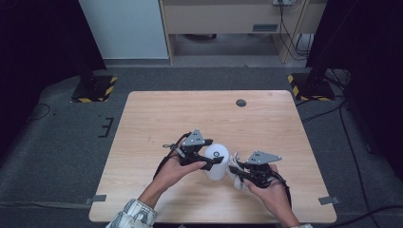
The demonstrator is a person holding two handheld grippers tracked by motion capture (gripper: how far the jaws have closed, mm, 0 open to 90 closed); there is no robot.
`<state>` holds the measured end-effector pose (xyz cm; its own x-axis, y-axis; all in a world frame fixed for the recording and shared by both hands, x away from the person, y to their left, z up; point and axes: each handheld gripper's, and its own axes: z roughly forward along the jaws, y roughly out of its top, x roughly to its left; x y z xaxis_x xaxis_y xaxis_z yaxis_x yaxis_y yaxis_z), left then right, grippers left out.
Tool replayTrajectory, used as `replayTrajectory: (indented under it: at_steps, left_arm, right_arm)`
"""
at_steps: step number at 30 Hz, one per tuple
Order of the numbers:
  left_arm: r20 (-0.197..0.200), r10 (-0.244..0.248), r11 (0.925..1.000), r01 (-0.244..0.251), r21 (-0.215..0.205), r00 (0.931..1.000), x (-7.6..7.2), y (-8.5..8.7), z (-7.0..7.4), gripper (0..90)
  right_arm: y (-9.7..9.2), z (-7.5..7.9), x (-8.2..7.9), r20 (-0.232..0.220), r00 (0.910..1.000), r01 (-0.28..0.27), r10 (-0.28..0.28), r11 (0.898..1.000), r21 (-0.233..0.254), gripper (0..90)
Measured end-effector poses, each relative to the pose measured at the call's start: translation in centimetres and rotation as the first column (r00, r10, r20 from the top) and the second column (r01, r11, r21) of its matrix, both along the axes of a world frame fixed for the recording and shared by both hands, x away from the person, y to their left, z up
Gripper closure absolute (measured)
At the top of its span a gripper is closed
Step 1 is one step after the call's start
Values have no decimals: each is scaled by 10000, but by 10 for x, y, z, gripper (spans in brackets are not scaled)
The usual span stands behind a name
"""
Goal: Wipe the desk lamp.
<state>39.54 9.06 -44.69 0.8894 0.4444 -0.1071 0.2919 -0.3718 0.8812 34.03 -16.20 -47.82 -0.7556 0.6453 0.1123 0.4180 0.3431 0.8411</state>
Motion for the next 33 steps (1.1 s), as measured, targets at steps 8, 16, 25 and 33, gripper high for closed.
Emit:
replayTrajectory:
  at_steps: [8, 16, 25, 33]
  left_arm:
    - [36, -12, 10000, 12, 93, 10000, 0, 0, 1, 198]
    - [-86, 46, 10000, -46, 37, 10000, 0, 1, 0, 198]
    - [-112, 71, 9999, -70, 79, 9999, 0, 1, 1, 199]
    - [-96, 105, 9999, -104, 117, 9999, 0, 1, 2, 199]
  right_arm:
    - [1, 19, -10, 666, 9978, -16, -35, 9971, 764, 729]
    - [8, -1, -5, -76, 9997, -220, 220, 9998, -20, 728]
    - [14, -23, 6, -867, 9962, -131, 54, 9960, -880, 729]
    - [5, 6, -4, 365, 9993, 38, -47, 9996, 264, 730]
